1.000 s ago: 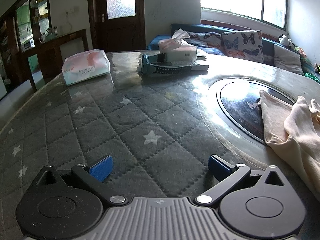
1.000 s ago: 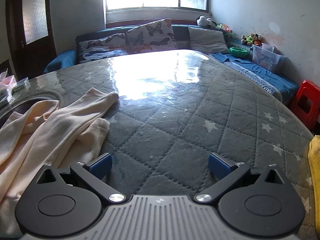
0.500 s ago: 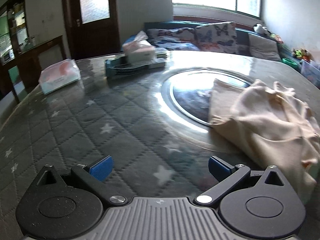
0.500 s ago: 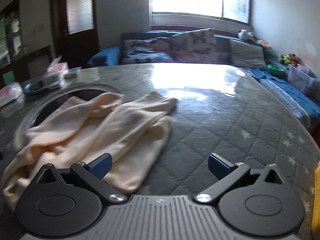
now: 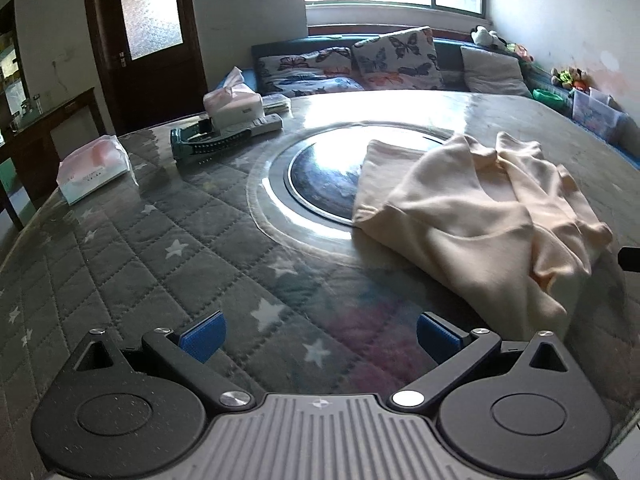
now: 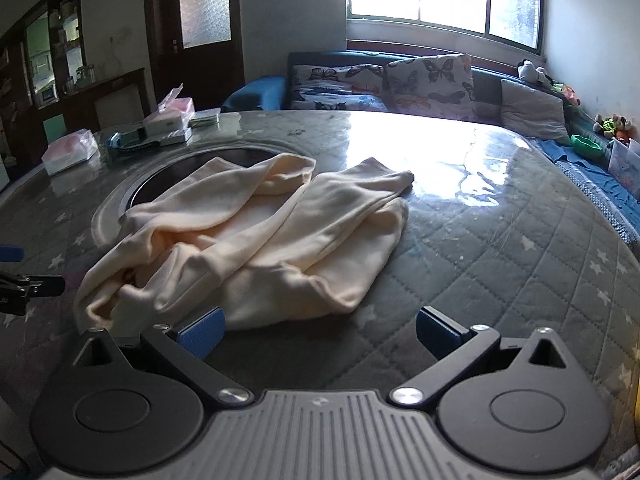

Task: Fold clothes
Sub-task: 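Move both open grippers toward the crumpled cream shirt on the table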

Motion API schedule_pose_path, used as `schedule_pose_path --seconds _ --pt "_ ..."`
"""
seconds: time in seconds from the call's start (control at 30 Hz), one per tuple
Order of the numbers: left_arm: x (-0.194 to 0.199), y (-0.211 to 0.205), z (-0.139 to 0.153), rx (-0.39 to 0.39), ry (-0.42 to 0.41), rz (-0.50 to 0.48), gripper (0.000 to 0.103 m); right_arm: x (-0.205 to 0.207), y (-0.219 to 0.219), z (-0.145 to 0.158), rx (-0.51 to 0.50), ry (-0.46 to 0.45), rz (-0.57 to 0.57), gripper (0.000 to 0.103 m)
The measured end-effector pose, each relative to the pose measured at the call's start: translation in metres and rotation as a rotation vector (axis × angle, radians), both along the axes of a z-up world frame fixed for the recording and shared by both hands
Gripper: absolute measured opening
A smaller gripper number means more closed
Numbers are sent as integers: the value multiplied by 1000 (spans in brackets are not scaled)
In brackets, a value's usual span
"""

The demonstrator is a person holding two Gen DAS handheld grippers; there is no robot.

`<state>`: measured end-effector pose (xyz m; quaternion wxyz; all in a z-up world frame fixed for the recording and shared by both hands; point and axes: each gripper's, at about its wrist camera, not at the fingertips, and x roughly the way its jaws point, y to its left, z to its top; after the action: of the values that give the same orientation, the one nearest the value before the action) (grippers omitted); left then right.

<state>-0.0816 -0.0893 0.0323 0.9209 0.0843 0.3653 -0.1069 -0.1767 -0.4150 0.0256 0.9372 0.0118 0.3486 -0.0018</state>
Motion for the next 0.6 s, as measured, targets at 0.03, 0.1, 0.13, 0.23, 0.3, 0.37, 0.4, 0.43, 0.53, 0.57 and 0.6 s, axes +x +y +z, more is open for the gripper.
schedule_pose_path --seconds 0.03,0.1,0.13,0.23,0.3,0.37,0.4,0.43,0.53,0.57,0.6 --pt "-2 -1 0 0 2 -4 103 -2 2 -1 -1 1 3 103" --pt "-5 -3 -1 2 5 -11 103 -5 5 -2 0 2 9 103" --pt "-6 -4 -2 5 7 -13 103 -7 6 -3 0 2 12 103" --pt "-10 -6 -3 11 14 -16 103 -12 10 -3 -1 4 20 103" --pt "-12 -6 -4 14 19 -17 103 -15 11 -4 -4 5 24 103" --pt "-13 -7 -4 17 24 -18 103 -17 14 -5 -6 6 29 103" --pt "-14 -8 -5 19 27 -18 103 -17 15 -5 -8 8 31 103" --pt "-15 -8 -5 20 29 -20 103 -18 16 -6 -9 9 32 103" --pt "-17 -10 -7 26 40 -23 103 -21 18 -7 -14 13 39 103" --pt "-17 -11 -7 29 44 -23 103 -21 19 -7 -13 13 41 103" --pt "-17 -11 -7 31 47 -23 103 -22 19 -7 -12 13 44 103"
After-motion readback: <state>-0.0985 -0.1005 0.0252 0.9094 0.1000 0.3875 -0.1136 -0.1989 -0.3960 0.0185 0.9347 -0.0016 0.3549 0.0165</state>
